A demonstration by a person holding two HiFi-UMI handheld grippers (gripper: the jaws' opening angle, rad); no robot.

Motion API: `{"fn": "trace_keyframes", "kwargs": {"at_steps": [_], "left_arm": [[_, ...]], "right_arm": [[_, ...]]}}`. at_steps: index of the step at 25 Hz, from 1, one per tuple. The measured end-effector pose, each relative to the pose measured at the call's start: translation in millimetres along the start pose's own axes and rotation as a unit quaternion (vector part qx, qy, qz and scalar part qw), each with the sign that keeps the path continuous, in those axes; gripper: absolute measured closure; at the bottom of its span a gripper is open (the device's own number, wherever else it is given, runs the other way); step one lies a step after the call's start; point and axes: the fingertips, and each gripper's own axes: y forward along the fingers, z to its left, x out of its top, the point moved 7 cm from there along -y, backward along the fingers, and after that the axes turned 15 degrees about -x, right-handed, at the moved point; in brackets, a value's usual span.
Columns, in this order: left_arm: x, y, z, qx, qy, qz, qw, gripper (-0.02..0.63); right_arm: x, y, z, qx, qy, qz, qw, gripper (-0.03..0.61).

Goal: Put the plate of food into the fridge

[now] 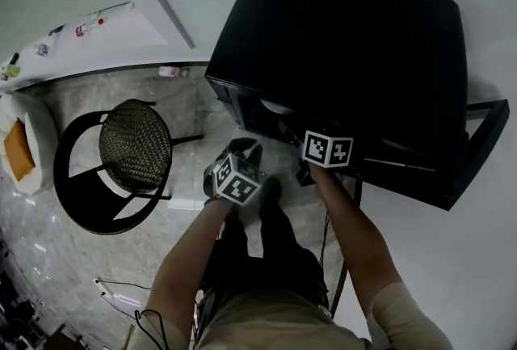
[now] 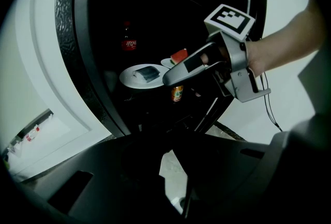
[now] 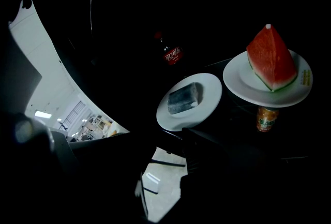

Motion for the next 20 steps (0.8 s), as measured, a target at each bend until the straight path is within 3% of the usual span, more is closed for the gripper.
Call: {"fn": "trace_keyframes", "kwargs": {"at_steps": [5,18,20], "left_arm": [[1,-1,-1,-0.003,0.001,-0.004,1.0000,0.572],[8,-21,-2,0.003,0.021,-0.016,0.9996,0.572],[10,-26,-2,0.005,0.024,-0.020,0.9995,0.572]], "right_arm": [[-1,-12,0,0.005,0.016,-0.019,1.000,0.417],[-5,-39,19,0.000,-0.002,-0.021,1.000,0.417],[-4,-44,25,0.003,-0.008,-0.020,1.000,0.459]]}}
